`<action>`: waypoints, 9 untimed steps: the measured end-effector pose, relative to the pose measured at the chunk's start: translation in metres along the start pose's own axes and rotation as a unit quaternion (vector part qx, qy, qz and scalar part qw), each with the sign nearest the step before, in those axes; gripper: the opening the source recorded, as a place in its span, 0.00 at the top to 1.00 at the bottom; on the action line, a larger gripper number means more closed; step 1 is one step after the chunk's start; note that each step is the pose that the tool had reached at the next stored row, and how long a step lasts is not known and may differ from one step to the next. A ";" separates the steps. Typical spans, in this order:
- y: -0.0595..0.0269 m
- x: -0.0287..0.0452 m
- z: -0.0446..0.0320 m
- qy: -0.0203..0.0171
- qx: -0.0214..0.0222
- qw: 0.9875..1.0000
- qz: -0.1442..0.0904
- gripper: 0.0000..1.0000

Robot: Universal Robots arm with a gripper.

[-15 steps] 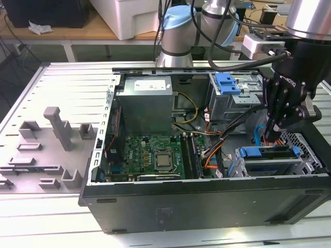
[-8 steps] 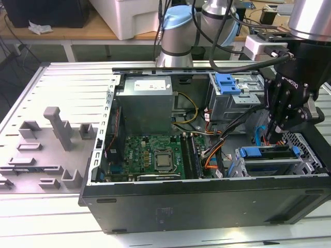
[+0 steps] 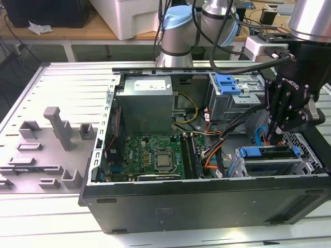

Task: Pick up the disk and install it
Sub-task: 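Insert the second disk wire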

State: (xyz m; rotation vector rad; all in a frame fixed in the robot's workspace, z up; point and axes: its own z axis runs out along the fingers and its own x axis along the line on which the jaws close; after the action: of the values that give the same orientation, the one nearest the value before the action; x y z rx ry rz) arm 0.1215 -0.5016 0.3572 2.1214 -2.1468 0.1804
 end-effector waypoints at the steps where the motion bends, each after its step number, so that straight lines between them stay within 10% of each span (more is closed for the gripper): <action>1: 0.0000 0.0001 0.0001 0.000 0.000 1.000 0.000 0.84; 9: 0.0000 0.0011 0.0018 0.000 0.000 1.000 0.000 0.84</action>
State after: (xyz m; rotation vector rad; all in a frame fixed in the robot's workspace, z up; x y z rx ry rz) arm 0.1215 -0.5029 0.3556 2.1213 -2.1466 0.1807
